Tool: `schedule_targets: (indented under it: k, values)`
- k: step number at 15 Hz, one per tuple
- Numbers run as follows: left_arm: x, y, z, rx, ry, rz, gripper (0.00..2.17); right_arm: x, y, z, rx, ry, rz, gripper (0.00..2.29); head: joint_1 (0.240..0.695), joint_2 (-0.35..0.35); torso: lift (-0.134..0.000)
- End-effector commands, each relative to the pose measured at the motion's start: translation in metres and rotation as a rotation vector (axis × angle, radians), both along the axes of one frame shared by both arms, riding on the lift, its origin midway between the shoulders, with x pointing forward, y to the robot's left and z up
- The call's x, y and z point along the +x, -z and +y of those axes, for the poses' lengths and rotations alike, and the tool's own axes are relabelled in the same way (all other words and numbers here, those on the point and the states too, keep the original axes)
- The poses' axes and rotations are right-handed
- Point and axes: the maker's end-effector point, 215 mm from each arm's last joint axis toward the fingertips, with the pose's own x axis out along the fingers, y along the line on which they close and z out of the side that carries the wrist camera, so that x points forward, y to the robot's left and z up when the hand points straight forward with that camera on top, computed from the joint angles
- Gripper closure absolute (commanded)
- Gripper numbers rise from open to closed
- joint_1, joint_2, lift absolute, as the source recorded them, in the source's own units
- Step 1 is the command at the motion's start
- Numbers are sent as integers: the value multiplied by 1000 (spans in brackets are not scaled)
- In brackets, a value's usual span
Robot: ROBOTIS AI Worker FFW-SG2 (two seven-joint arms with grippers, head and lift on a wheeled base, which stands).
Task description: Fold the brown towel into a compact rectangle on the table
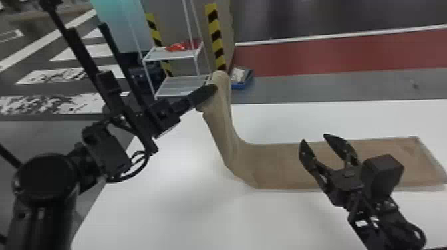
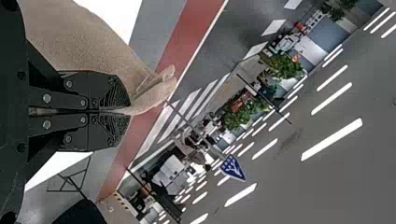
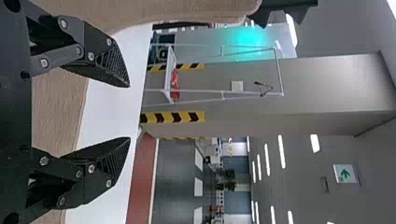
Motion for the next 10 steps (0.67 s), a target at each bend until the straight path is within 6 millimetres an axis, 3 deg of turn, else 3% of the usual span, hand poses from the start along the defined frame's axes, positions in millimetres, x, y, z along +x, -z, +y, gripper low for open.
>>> schedule_targets:
  k: [1,3,4,7,10]
  values:
    - [1,10,-35,-1,19,9,1416,1,-1,-73,-47,112,-9,76,666,172,-123]
    - [-1,15,-73,-43,46,8,1416,-4,12,-128,-72,210,25,107,674,91,-123]
    - [0,23,-93,-40,47,12,1416,-6,10,-153,-66,253,22,130,680,47,-123]
    - [5,46,-143,-38,24,13,1416,-17,24,-216,-46,375,65,147,695,-77,-123]
    - [18,61,-171,-6,-56,-23,1416,-31,27,-254,-64,448,78,151,695,-197,-123]
